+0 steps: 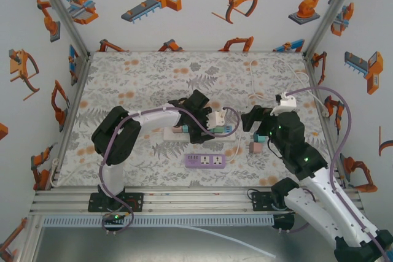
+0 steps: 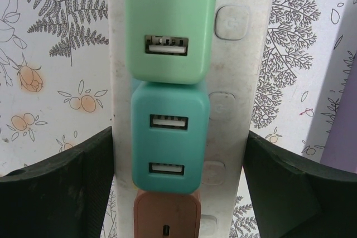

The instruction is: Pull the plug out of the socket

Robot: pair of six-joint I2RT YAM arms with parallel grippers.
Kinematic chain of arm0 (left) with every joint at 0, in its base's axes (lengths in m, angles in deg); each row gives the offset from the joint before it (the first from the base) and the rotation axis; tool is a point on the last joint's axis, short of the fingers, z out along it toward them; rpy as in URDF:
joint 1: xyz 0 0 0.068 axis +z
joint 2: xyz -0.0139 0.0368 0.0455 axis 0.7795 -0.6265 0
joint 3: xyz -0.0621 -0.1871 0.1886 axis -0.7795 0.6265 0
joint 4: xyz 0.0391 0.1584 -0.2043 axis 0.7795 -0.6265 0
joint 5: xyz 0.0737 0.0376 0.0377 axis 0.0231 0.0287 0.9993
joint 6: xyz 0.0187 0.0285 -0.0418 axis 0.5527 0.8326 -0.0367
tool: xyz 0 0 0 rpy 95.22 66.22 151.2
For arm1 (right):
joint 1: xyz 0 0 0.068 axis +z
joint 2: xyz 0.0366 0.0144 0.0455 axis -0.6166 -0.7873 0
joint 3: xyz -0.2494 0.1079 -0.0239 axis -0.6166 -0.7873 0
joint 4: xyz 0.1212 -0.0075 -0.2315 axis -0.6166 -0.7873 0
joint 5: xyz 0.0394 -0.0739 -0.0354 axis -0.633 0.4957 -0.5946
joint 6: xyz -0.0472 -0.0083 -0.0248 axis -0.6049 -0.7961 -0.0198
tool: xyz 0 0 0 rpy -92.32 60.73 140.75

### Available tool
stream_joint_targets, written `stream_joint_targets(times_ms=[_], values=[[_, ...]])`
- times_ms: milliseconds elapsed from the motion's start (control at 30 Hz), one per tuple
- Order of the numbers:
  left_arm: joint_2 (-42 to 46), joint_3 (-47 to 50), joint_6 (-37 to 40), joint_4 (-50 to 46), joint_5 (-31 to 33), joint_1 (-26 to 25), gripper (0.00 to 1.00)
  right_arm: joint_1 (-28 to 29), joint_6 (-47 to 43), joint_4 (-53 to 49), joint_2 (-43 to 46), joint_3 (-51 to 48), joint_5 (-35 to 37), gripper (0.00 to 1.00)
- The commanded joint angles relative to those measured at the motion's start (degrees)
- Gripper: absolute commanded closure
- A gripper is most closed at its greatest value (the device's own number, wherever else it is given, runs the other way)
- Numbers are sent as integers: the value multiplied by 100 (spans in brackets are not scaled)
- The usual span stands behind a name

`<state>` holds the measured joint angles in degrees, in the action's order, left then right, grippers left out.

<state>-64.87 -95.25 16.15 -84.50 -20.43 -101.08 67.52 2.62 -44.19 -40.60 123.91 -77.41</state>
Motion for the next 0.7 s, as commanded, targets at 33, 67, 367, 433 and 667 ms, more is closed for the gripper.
stream_joint_targets(times_ms=[33,67,367,433,667], values=[[315,-108,123,125,37,-32,13,47,-142,178,-60,-24,-119,11],[381,-102,112,132,37,-32,12,40,-175,195,-82,-22,-141,11],[1345,197,-191,445,-18,-23,9,35,-735,520,-239,29,-100,9],[1630,292,-305,431,-4,-19,9,28,-1003,804,-317,-15,-272,8],[2983,1182,-1348,953,-17,237,10,-59,-2128,1542,-1024,10,-1219,11]])
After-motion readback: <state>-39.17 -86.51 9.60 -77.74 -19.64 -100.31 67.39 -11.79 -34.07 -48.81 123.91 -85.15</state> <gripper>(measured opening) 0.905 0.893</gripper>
